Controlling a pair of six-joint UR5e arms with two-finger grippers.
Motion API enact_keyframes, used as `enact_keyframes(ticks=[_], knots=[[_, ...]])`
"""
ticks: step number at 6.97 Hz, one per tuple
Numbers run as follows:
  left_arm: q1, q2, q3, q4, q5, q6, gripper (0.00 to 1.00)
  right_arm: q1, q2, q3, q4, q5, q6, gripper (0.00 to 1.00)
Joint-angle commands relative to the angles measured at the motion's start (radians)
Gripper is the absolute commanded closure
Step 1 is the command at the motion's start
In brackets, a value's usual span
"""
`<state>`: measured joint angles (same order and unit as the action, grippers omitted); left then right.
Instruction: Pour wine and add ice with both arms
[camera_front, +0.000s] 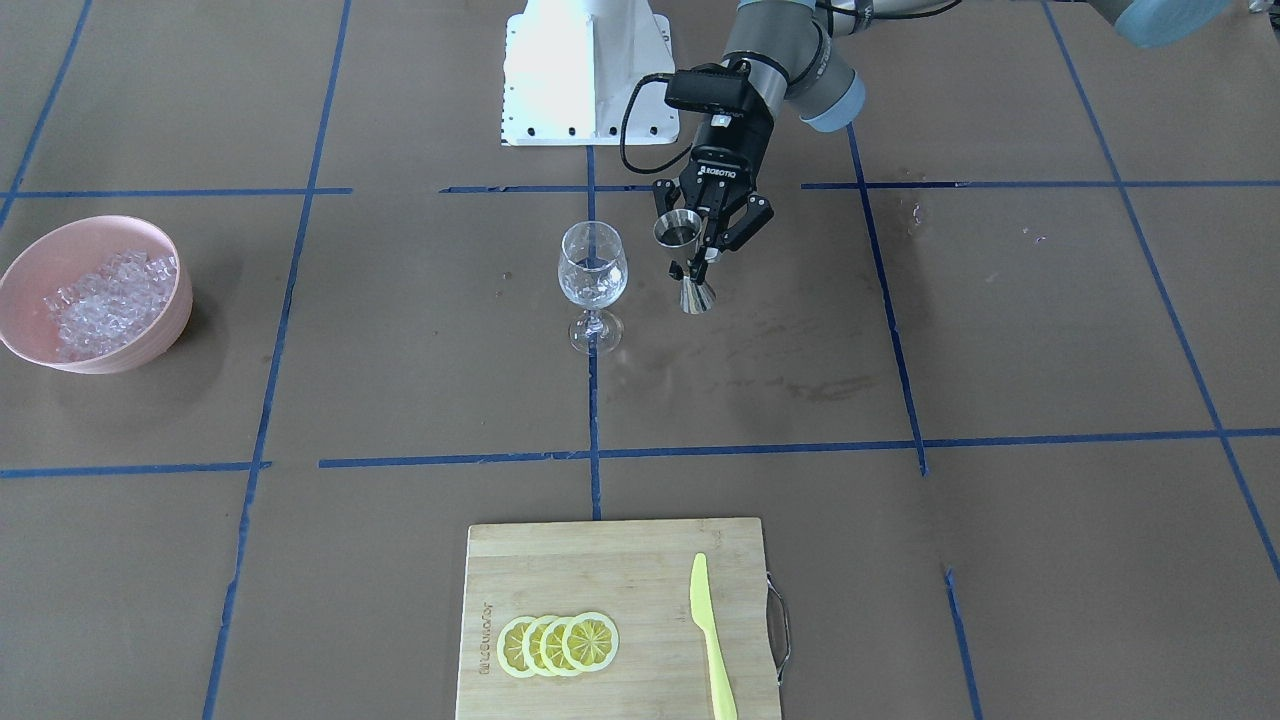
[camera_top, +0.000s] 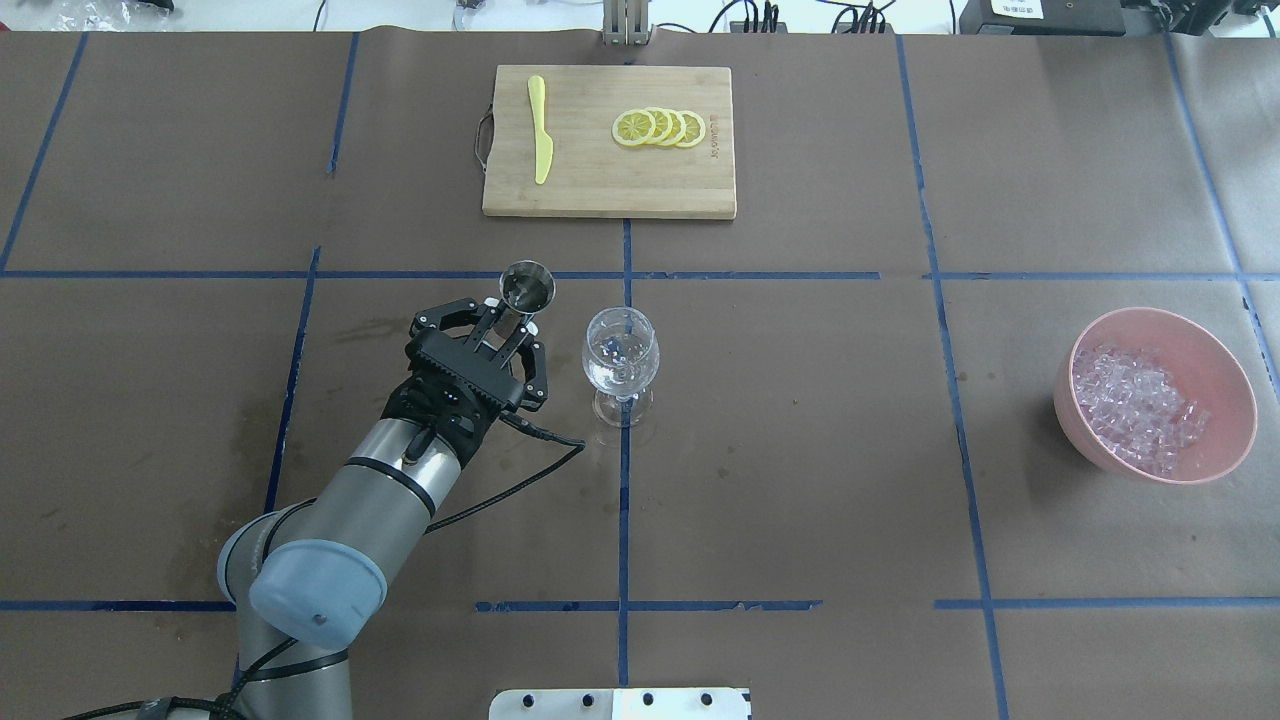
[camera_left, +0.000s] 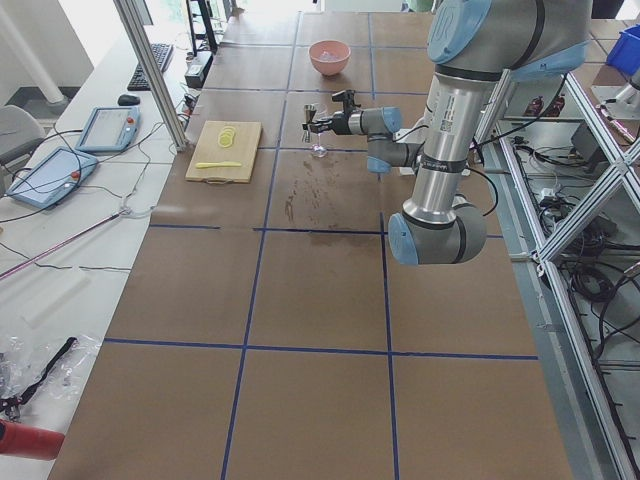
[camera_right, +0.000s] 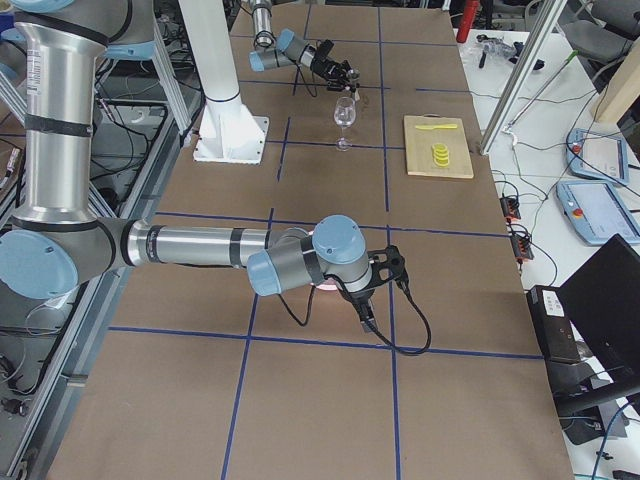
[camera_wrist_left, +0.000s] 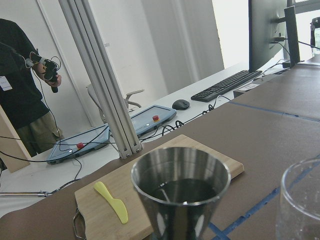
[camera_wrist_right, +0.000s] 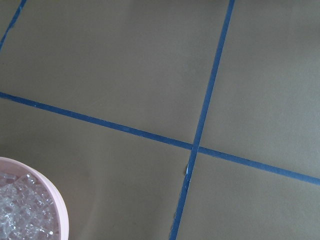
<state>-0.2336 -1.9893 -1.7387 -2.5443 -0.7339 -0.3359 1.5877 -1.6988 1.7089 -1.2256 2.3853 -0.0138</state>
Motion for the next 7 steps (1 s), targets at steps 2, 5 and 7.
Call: enact_keyframes(ticks=[2, 5, 7], knots=[[0.004, -0.023, -0.002, 0.041, 0.076, 0.244, 1.00, 0.000, -0.004, -0.002, 0.000, 0.000, 0.000, 0.00], [0.008, -0.060, 0.013, 0.042, 0.137, 0.461, 1.00, 0.000, -0.005, -0.002, 0.000, 0.000, 0.003, 0.00], [0.020, -0.062, 0.034, 0.044, 0.162, 0.538, 1.00, 0.000, -0.005, -0.003, 0.000, 0.000, 0.005, 0.00]])
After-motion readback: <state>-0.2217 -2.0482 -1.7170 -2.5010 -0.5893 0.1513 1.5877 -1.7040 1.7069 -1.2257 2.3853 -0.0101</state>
